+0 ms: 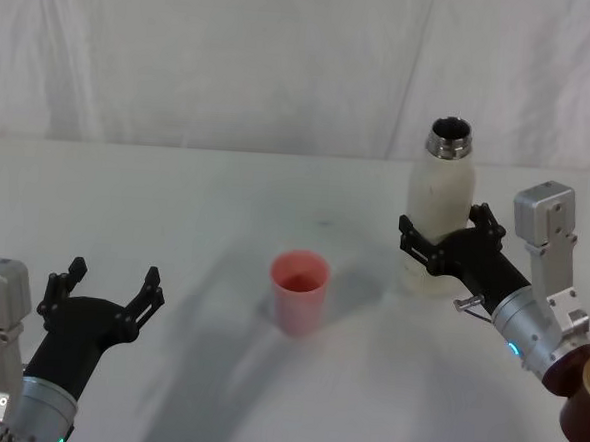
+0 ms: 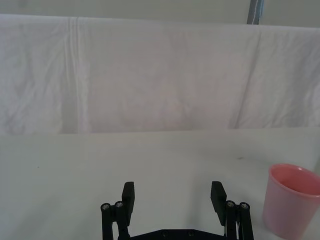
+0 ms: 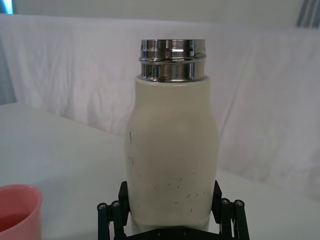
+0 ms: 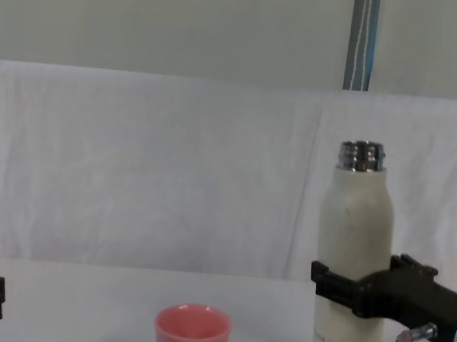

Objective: Grasp the thermos with one hand and pour water into the cup lid.

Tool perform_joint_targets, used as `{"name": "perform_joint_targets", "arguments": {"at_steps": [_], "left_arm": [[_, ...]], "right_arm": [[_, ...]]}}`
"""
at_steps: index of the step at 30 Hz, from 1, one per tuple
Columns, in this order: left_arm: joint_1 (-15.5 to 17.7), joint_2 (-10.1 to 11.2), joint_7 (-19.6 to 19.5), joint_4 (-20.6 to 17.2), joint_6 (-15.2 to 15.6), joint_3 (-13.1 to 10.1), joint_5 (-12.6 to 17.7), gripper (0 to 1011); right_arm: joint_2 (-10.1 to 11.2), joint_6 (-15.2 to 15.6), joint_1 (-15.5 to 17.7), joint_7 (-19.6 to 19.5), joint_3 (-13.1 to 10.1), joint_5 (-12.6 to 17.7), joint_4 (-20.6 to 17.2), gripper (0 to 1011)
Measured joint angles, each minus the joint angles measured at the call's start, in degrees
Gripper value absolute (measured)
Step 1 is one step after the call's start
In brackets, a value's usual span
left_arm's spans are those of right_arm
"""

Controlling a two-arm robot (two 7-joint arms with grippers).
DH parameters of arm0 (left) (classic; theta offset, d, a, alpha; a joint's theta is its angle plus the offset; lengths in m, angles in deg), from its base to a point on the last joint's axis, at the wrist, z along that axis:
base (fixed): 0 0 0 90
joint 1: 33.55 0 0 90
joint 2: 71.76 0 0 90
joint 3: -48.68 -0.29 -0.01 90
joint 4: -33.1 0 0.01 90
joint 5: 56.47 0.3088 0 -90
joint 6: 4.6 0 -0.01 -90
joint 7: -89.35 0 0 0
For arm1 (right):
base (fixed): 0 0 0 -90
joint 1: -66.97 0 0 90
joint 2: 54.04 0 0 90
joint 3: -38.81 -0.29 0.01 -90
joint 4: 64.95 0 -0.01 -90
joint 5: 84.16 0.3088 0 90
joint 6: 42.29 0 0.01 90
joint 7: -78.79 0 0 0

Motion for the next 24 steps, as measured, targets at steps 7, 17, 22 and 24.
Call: {"name": "perform_joint_targets", "arguments": {"at_steps": [7,17,22,24], "left_arm": [[0.0,0.0,0.0,0.0,0.0,0.0,0.0,1001],[0.0,0.0,0.0,0.0,0.0,0.0,0.0,1001],[0.0,0.0,0.0,0.0,0.0,0.0,0.0,1001],[0.0,0.0,0.0,0.0,0.0,0.0,0.0,1001]], "right_arm": [[2.42,-1.76,-0.26,1.5,1.42,-2.68,-1.81,950],[6.36,-4.63,-0.64,1.68,3.4,-9.28,-3.47,950],[7.72,-5.65,-1.3,-0.64,4.43,-14.91,-3.58,950],[7.99,-5.91,-1.54,-1.33,4.78,-16.45,-3.58,950]]}}
